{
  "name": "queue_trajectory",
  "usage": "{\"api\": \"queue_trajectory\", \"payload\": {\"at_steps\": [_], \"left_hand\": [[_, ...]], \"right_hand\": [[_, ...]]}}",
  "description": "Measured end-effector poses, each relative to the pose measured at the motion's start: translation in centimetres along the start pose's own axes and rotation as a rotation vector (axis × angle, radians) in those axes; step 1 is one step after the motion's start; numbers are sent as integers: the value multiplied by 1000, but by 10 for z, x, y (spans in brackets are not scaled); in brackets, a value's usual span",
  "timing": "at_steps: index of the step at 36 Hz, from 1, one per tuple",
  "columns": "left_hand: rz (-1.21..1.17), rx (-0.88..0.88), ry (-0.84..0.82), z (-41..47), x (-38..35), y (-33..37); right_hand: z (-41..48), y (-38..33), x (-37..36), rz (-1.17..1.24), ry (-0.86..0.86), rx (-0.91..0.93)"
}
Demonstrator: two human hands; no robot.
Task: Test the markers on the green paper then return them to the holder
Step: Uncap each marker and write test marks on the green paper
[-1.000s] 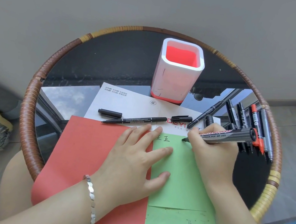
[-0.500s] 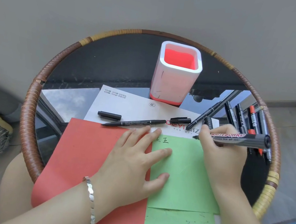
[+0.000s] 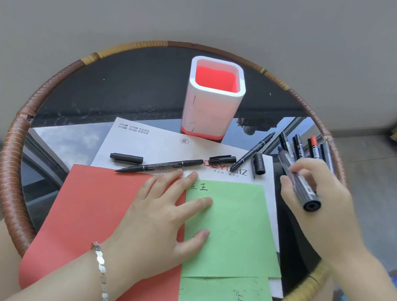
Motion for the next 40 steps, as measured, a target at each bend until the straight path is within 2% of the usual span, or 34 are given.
{"api": "queue_trajectory", "payload": {"at_steps": [6, 11, 15, 21, 27, 32, 35, 40], "left_hand": [[-34, -10, 6, 0, -1, 0], [-47, -17, 19, 0, 1, 0], [-43, -15, 12, -1, 0, 0], [-46, -15, 6, -1, -1, -1], [-40, -14, 0, -2, -1, -1], [-40, -18, 8, -1, -1, -1], [-40, -15, 7, -1, -1, -1], [-44, -16, 14, -1, -1, -1]], "right_hand": [[17, 14, -18, -445, -41, 164], [27, 23, -31, -586, -64, 177], [31, 25, -30, -519, -57, 151], [48, 37, 3, -408, 19, -36], [55, 52, -13, -520, -212, -168], [59, 53, -20, -542, -247, -235], [58, 54, -19, -366, -227, -305], [48, 34, 2, 42, -77, -362]]}}
Point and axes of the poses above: each hand's wrist, its own z-axis towards the middle knuckle, its own x-axis out of the back of the hand, y = z × x, the point moved 8 cm from there along z, towards the middle knuckle, and after that the axes turned 3 degrees about -z, right-handed, at the moved point
